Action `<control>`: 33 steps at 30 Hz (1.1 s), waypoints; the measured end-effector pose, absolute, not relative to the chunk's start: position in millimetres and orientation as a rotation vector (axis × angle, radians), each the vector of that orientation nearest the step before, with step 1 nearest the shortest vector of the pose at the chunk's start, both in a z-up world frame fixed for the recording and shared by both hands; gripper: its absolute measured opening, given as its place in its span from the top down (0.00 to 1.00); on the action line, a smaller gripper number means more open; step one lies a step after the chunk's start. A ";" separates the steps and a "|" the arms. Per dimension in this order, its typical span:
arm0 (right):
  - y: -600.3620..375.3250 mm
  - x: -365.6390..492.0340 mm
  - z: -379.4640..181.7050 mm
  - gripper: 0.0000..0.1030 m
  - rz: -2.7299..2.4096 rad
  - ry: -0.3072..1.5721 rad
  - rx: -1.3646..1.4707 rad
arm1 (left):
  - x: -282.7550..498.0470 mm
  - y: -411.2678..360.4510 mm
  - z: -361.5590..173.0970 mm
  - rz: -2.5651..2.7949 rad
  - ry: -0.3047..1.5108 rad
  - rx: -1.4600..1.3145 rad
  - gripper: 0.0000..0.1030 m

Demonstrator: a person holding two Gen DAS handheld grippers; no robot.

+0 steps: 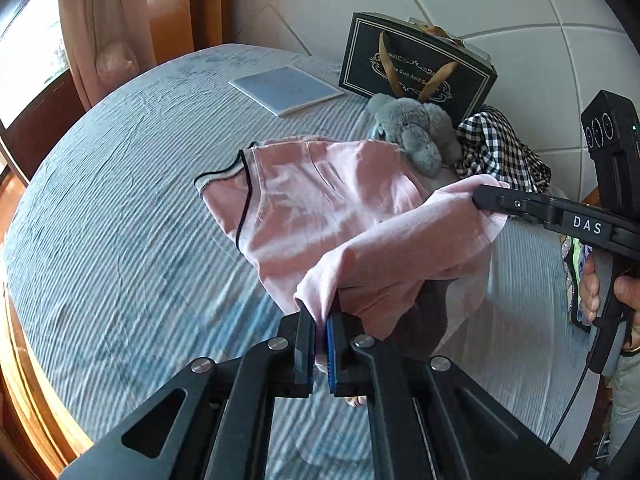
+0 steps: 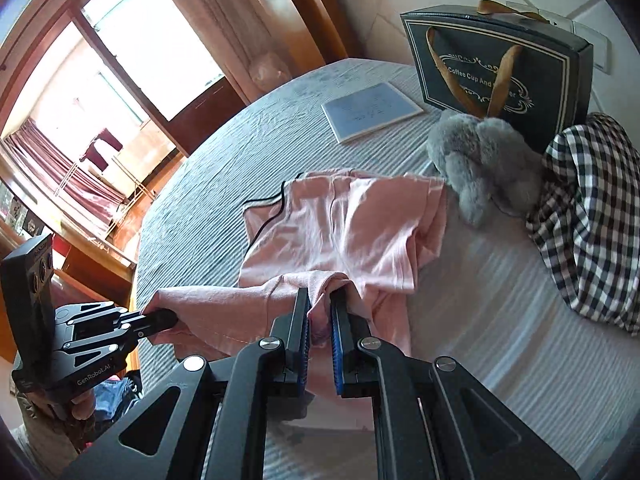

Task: Fold clothes
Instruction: 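Lift the hem with both grippers and fold it over toward the collar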

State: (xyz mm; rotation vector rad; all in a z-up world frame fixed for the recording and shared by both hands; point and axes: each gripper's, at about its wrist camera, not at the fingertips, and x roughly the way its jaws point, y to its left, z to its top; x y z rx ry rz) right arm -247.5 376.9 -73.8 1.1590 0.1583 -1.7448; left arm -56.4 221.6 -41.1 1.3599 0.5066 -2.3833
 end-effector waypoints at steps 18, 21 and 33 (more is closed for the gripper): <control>260.9 -327.0 -97.4 0.21 -1.929 0.258 1.207 | -118.7 56.4 -89.3 -2.339 0.515 1.400 0.51; 294.8 -316.7 -91.0 0.21 -1.934 0.278 1.190 | -106.4 79.5 -79.5 -2.385 0.513 1.393 0.50; 420.7 -290.1 -135.2 0.21 -1.909 0.210 1.328 | -52.7 194.8 -84.8 -2.428 0.629 1.418 0.49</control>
